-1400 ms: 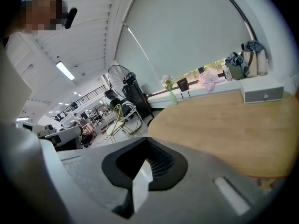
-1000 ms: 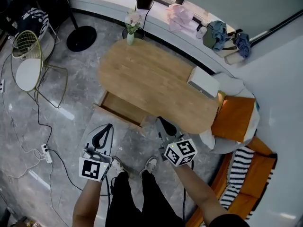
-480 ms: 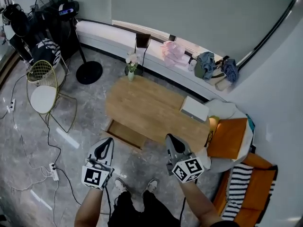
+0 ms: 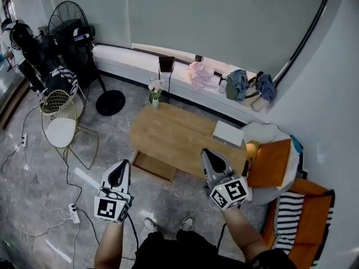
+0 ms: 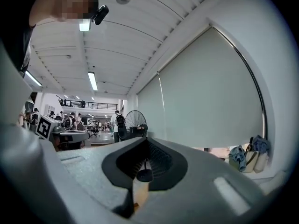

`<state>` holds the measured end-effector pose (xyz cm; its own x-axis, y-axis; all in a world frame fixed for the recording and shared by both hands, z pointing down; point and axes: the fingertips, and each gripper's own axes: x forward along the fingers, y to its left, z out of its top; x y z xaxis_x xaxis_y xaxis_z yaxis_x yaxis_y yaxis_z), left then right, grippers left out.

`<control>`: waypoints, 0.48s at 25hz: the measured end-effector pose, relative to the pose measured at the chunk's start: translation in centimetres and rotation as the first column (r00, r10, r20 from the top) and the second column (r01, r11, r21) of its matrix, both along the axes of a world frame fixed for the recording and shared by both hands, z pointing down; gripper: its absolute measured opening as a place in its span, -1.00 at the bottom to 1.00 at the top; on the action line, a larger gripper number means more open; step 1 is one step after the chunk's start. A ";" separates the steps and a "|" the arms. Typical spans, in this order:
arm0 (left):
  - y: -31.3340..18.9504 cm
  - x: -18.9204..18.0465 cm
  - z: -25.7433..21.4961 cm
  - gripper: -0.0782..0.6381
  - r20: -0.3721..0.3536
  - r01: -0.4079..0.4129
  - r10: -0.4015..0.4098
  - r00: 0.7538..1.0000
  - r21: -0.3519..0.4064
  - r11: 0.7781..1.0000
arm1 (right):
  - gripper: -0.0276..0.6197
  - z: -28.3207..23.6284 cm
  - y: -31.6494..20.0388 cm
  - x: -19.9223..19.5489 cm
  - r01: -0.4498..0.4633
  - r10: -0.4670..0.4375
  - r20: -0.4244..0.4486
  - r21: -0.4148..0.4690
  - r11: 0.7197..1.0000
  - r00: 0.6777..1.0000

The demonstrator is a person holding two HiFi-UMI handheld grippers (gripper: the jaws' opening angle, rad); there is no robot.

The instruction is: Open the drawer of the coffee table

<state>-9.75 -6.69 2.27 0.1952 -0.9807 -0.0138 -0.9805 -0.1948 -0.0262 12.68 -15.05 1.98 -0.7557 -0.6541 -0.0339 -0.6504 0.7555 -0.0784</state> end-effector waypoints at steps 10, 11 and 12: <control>4.1 -0.1 -6.5 -0.76 -0.017 0.037 -0.036 0.999 0.120 0.992 | -0.90 -5.7 3.2 3.6 -0.034 0.031 0.024 0.119 0.992 0.999; 4.7 -0.4 -6.8 -0.76 -0.021 0.051 -0.048 0.999 0.123 0.991 | -0.90 -6.0 3.4 4.3 -0.051 0.048 0.027 0.124 0.991 0.998; 5.3 -0.7 -7.0 -0.76 -0.025 0.064 -0.062 0.998 0.124 0.990 | -0.90 -6.2 3.6 5.0 -0.070 0.066 0.032 0.127 0.989 0.997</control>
